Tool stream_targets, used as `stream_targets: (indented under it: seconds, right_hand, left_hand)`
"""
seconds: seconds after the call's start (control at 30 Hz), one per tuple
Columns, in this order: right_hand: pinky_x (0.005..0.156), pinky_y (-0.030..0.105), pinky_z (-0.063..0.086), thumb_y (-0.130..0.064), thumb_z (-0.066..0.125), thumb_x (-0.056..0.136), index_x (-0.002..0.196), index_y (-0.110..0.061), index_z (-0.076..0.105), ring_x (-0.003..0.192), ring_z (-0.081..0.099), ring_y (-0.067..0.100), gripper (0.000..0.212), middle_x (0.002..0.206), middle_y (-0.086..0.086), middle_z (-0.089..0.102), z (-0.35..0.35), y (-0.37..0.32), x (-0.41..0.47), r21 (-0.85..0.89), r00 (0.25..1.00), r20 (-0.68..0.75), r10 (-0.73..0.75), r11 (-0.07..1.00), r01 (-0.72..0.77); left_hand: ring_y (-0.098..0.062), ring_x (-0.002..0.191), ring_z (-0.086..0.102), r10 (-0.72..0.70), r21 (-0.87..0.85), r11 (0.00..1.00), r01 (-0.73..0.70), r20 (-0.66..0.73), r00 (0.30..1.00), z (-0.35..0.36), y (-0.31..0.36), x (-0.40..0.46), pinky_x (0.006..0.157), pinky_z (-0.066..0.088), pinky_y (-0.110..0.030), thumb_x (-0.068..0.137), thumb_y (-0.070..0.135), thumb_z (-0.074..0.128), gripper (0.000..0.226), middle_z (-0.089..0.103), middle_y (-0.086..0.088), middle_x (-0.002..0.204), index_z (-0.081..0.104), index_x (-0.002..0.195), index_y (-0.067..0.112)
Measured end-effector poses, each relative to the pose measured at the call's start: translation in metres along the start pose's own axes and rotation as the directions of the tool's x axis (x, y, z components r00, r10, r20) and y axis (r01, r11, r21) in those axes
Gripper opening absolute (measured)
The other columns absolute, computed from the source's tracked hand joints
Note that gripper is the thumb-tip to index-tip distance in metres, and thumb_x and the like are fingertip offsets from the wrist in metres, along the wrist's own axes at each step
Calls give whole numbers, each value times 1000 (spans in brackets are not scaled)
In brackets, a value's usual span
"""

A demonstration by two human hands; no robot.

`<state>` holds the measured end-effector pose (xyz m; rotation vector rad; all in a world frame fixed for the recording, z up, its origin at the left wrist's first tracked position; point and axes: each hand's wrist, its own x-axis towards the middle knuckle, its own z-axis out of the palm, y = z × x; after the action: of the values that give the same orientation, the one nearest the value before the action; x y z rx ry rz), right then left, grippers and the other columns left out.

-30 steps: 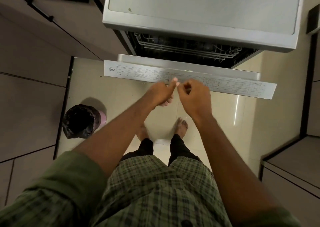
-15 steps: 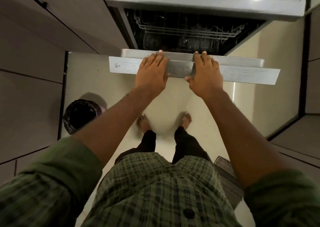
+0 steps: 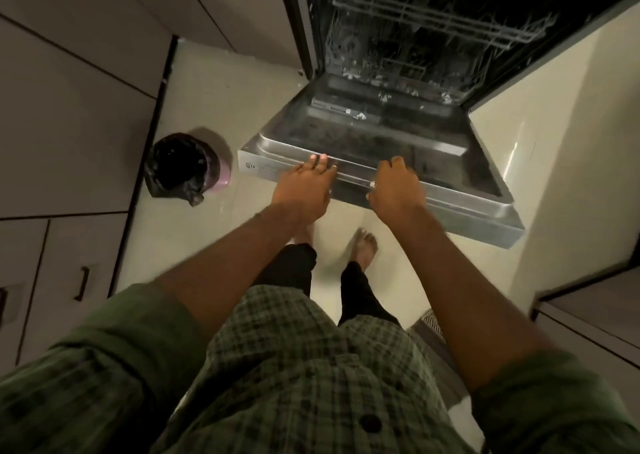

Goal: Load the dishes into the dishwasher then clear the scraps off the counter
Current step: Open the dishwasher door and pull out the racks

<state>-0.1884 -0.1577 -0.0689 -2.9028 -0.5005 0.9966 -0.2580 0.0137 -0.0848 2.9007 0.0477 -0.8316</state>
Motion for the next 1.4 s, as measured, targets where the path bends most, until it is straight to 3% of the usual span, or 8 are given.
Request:
stream_targets:
  seconds: [0.1, 0.27, 0.43, 0.6, 0.73, 0.9, 1.1, 1.4]
  right_hand:
    - [96, 44, 55, -20, 70, 95, 129, -6, 64, 117, 64, 38, 38, 132, 18, 60, 23, -1, -10, 2, 990, 140, 11, 1000, -11]
    - [89, 42, 57, -24, 67, 94, 120, -12, 71, 112, 68, 36, 29, 119, 14, 69, 65, -9, -3, -59, 965, 261, 14, 998, 1]
    - [83, 38, 55, -25, 68, 91, 114, -11, 71, 106, 69, 33, 28, 113, 12, 72, 120, -12, 8, -63, 916, 401, -20, 997, 49]
    - [88, 36, 57, -23, 65, 88, 113, -13, 73, 106, 69, 31, 27, 114, 10, 72, 195, -9, 29, -25, 852, 522, -32, 998, 54]
    - [85, 37, 56, -22, 65, 90, 119, -14, 69, 108, 68, 31, 30, 118, 11, 69, 260, -4, 47, 4, 813, 582, -27, 1000, 30]
    - [92, 38, 56, -25, 63, 92, 123, -13, 68, 115, 66, 31, 33, 124, 11, 69, 327, 2, 76, 22, 791, 612, -14, 1000, 0]
    - [97, 42, 56, -26, 63, 87, 131, -10, 59, 120, 63, 33, 47, 130, 12, 65, 385, 14, 100, 109, 780, 626, -30, 993, -49]
    - [111, 44, 46, -30, 56, 94, 156, -7, 37, 139, 49, 35, 68, 151, 17, 48, 437, 20, 121, 121, 747, 665, -6, 988, -100]
  left_hand:
    - [-26, 142, 44, -4, -47, 999, 2, -32, 999, 22, 12, -13, 123, 30, -43, 99, 26, 60, 53, 53, -5, 148, 46, 151, 21]
    - [-29, 152, 32, 8, 14, 1000, -11, 191, 982, 80, 10, -1, 128, 23, -46, 98, 26, 60, 65, 36, -9, 164, 36, 158, 20]
    - [-30, 148, 41, 52, 101, 990, -94, 358, 932, 130, 7, 5, 120, 34, -42, 101, 24, 55, 61, 34, -12, 166, 34, 157, 16]
    - [-33, 153, 33, 84, 120, 979, -163, 491, 867, 211, -3, 18, 124, 26, -44, 98, 25, 55, 72, 26, -19, 168, 24, 161, 9]
    - [-34, 160, 14, 85, 99, 979, -176, 588, 804, 277, -10, 26, 128, 20, -46, 98, 23, 52, 81, 6, -21, 173, 9, 165, 5]
    - [-32, 161, -4, 96, 49, 984, -171, 661, 744, 340, -23, 38, 130, 10, -49, 99, 26, 55, 92, -14, -17, 173, -7, 165, 8]
    - [-26, 162, -2, 104, 14, 987, -159, 698, 708, 384, -40, 63, 130, 8, -48, 102, 24, 51, 86, -15, -9, 174, -5, 166, 12]
    - [-29, 162, -6, 130, 64, 959, -276, 767, 628, 417, -47, 93, 130, 7, -53, 101, 22, 49, 87, -14, -13, 173, -8, 166, 10]
